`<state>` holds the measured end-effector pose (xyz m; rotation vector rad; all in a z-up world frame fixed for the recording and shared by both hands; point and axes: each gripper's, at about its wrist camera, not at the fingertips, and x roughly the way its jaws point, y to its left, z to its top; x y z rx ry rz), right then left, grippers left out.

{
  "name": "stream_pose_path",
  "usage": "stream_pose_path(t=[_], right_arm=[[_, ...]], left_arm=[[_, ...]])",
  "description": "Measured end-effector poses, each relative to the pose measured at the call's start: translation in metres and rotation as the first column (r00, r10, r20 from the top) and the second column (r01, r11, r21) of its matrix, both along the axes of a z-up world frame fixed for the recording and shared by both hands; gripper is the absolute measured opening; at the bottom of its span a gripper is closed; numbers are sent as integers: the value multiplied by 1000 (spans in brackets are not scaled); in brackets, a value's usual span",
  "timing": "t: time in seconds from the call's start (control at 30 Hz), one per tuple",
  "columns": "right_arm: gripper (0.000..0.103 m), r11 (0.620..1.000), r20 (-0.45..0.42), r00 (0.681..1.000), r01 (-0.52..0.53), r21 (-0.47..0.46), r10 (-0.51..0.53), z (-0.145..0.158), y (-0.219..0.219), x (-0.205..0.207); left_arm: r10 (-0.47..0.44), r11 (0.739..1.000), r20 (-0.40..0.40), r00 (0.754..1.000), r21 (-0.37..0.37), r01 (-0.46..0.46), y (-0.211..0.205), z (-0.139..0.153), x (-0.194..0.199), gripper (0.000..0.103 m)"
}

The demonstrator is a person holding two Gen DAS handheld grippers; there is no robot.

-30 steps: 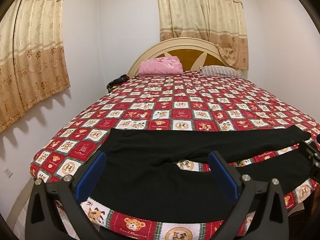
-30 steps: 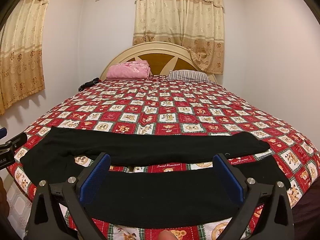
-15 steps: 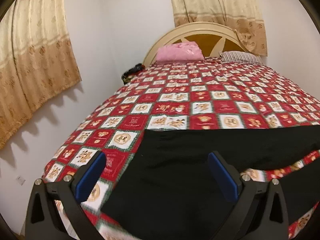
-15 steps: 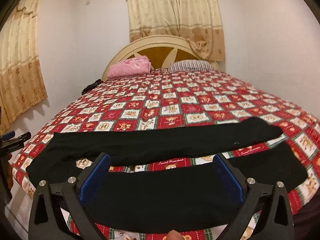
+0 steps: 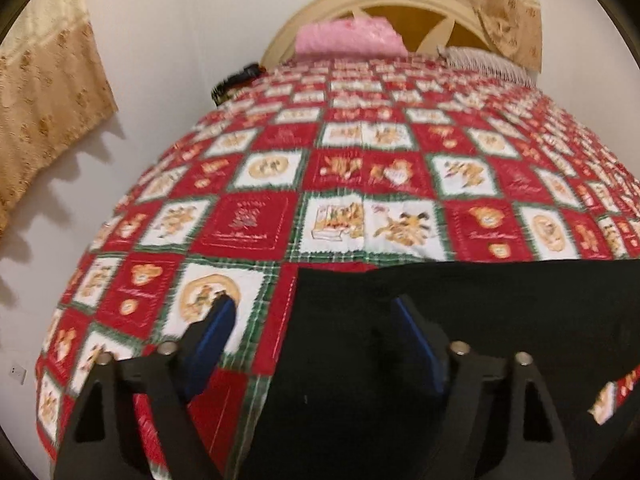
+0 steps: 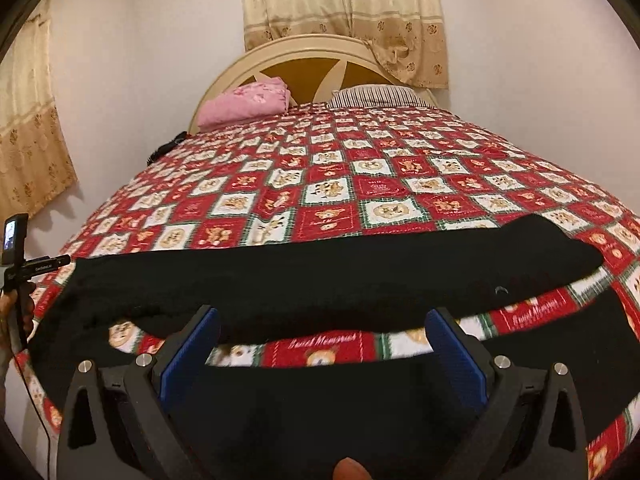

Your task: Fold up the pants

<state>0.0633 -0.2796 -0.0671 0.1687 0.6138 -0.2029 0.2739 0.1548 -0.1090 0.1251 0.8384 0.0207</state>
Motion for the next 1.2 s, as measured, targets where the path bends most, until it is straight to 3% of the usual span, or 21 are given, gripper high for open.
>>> stream_pose_path(t=[0.2,0.37,0.47,0.53,0.7,0.77,0.9,1.1,1.2], right_arm=[[102,1000,-3,1000,-2,-28,2,-3,-11,19],[101,1000,-15,1000,4,-29,-4,-6,-27,29],[91,1000,-32,999,22,-15,-23,-8,-49,33],[88,998,-38,998,52,-20,-53,-6,-67,34],[88,991,-55,991,122,-59,-125,-3,-102,27],[88,989,-61,989,134,-68,-138,-3,-106,25],[88,990,-78,988,131,-55,-135,-10,-109,23],[88,993,-97,989,105,-45,-109,-16,-108,27],[88,991,-101,987,119,-69,-125,-12,-118,27]], left_arm=[[-21,998,-112,994,-65,14,12,-23,36,58],[-95,975,-115,989,-211,69,23,-21,42,40],[-103,967,-100,990,-244,76,30,-20,40,36],[-110,966,-85,990,-243,87,31,-19,36,28],[-104,977,-73,992,-192,88,31,-17,37,28],[-108,984,-68,992,-148,97,25,-20,37,28],[-101,986,-78,992,-141,90,25,-21,40,29],[-124,988,-58,991,-97,118,17,-19,35,14],[-134,988,-48,990,-85,130,14,-18,33,12]])
